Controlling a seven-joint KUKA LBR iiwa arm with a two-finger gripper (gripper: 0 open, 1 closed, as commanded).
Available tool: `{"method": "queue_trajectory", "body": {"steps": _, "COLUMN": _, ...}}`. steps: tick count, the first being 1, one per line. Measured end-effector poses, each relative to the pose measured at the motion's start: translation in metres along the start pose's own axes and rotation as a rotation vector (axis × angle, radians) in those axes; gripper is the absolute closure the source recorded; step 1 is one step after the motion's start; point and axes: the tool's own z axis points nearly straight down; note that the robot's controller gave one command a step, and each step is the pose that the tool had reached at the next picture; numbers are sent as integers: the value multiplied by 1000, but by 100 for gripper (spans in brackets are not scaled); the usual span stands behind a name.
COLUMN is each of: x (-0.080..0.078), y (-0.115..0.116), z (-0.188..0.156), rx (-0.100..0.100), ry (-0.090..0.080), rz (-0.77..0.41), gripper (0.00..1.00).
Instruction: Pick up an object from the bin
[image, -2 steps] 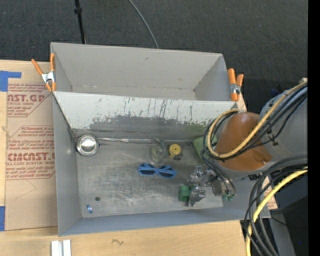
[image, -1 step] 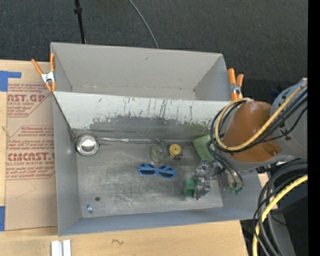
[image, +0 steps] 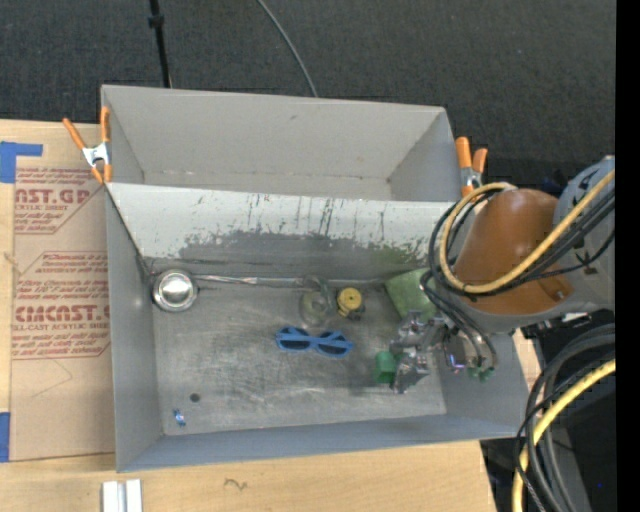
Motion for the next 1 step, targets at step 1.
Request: {"method": "queue_trajectory", "body": {"steps": 1, "x": -1, "y": 1, "z": -26, "rx": 0, "ry": 0, "rz": 0, "gripper": 100}}
